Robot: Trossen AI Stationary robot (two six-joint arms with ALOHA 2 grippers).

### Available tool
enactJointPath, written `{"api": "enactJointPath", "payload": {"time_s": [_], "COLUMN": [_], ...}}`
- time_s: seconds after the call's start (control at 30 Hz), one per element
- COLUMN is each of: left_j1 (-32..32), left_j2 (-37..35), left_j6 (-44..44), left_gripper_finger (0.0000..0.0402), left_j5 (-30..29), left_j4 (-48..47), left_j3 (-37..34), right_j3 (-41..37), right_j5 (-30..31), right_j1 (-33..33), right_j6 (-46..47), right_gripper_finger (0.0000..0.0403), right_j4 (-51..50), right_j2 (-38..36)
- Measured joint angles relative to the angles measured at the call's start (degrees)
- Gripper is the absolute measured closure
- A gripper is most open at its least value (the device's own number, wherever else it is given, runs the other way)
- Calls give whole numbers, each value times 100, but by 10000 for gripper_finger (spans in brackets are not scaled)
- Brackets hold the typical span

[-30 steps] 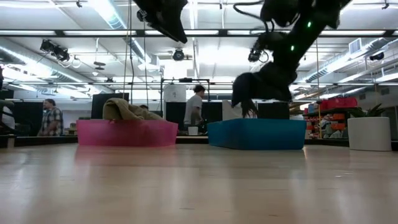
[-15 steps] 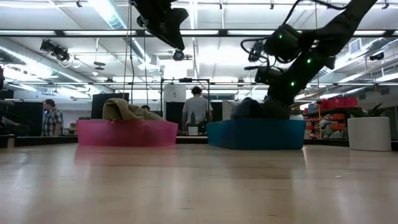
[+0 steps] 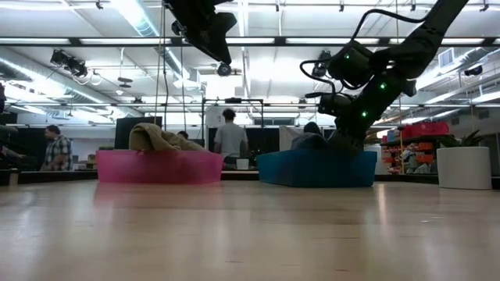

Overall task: Pick & Place hat
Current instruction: Put the blue cap into the blue bin

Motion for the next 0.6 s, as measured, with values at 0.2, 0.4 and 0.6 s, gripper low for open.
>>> {"api": "enactJointPath", "payload": {"time_s": [0.2, 0.4, 0.6], "left_j1": [-2, -2, -2], "left_j2": [1, 5, 5], "left_j6": [0, 0, 126], "left_gripper_finger": [218, 218, 218], "left_j5": [0, 2, 2], "left_j4": [-2, -9, -11], "left_j3": [0, 0, 0], "right_j3": [516, 1615, 2589], "right_j5": [39, 26, -242], "right_j1": [-4, -4, 136], "right_j6": [385, 771, 1865], "right_gripper_finger": [193, 195, 195], "right_j4": [-532, -2376, -3928], "right_j2": [-57, -81, -81]}}
